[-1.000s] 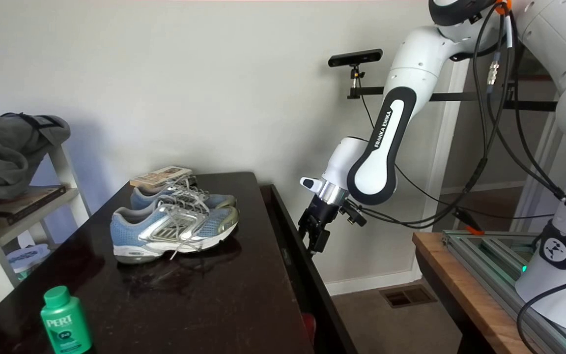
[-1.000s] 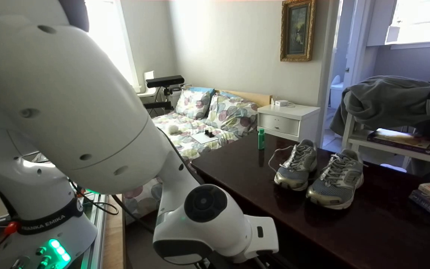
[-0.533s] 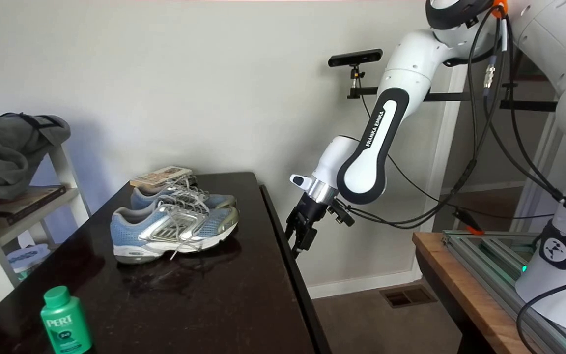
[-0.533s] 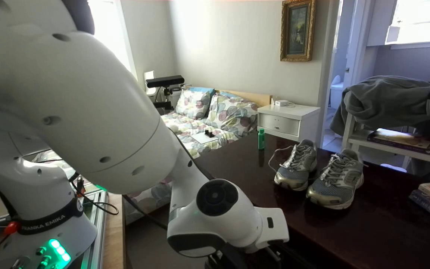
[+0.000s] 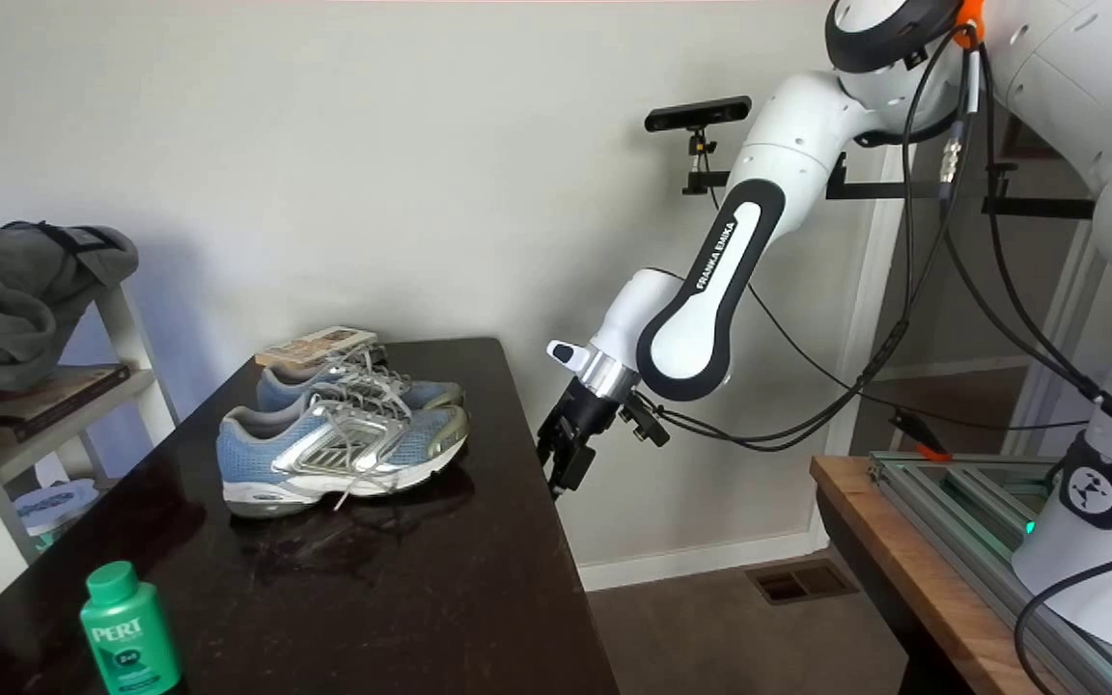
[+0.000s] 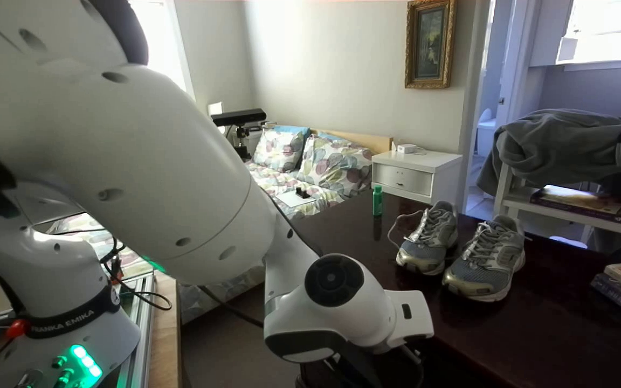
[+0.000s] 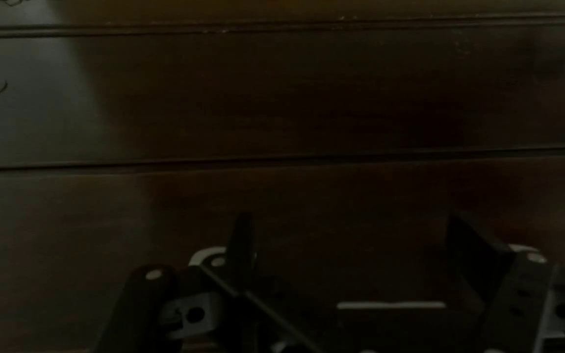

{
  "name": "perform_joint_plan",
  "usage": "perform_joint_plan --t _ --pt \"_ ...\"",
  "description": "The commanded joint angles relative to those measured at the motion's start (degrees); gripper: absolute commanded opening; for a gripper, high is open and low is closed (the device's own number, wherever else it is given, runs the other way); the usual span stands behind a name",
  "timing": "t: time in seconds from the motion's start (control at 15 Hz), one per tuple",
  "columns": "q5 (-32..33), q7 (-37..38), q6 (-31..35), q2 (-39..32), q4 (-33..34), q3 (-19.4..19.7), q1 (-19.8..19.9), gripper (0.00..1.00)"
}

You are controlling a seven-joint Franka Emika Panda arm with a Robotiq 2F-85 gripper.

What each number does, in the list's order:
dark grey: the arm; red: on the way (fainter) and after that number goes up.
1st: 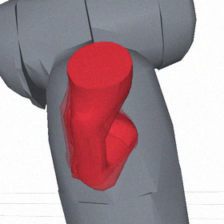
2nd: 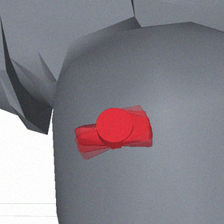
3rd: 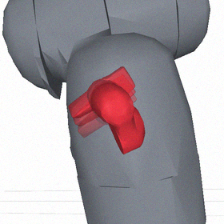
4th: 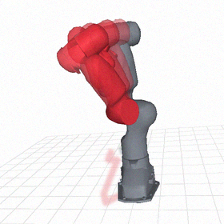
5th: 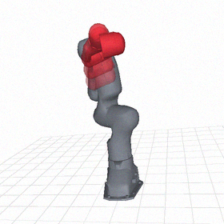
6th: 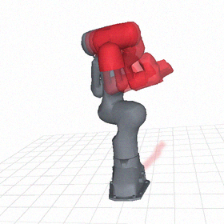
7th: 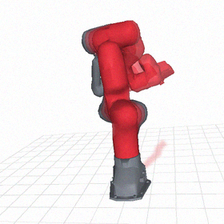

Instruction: Close the open topmost drawer.

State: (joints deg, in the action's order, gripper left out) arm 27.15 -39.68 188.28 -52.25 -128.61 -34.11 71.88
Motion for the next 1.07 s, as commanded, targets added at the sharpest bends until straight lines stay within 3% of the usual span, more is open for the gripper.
perform_joint_plan --t 0.0,0.4,0.6,0.8,1.0 --pt "1.24 1.25 -0.19 -3.54 5.05 -2.48 -0.90 1.00" --pt "0.90 1.15 -1.00 -4.60 5.94 -3.11 -0.86 1.00" --pt "-1.11 3.51 -1.48 2.73 2.85 2.54 -5.56 1.00" --pt "-0.24 4.43 -1.99 8.57 -0.82 6.50 -7.21 1.00" --pt "1.39 3.28 -2.42 12.88 -4.91 7.27 -5.77 1.00"
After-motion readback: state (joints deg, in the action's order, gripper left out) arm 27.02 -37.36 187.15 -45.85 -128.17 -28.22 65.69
